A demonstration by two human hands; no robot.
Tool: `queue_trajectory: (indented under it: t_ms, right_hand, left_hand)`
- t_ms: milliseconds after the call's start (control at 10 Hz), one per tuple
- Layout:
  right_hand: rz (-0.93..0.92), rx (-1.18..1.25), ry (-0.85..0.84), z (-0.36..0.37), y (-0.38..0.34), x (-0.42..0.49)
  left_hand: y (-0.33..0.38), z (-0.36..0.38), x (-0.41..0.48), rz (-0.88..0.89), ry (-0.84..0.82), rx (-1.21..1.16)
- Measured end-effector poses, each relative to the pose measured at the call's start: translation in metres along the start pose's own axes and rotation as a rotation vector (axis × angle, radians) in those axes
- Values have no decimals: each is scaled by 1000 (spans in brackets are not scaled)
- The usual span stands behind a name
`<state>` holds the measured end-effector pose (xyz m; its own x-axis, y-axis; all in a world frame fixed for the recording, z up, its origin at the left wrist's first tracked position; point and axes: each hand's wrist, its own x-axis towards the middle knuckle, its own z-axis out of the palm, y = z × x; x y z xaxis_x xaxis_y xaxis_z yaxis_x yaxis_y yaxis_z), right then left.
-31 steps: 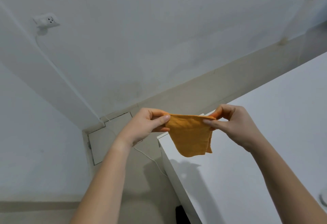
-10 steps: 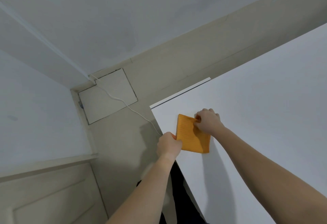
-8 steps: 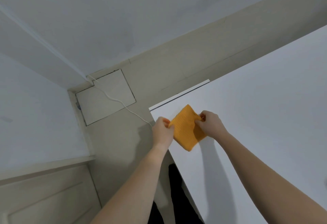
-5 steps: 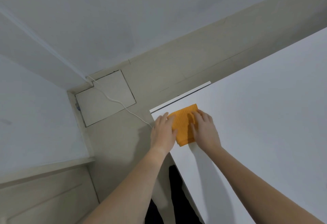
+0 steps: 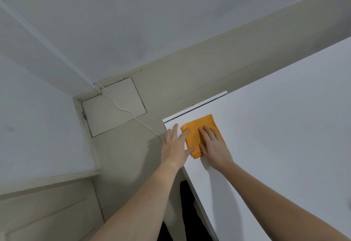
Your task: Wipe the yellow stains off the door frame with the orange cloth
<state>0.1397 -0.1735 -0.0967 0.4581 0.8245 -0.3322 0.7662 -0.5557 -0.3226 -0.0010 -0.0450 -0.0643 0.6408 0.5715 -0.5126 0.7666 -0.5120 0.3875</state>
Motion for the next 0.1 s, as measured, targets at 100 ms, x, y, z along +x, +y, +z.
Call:
queue_trajectory:
  t_ms: [100]
  right_hand:
    - [43,46,15,-12,-6,-3]
  left_hand:
    - [6,-10,-7,-8,5,-48]
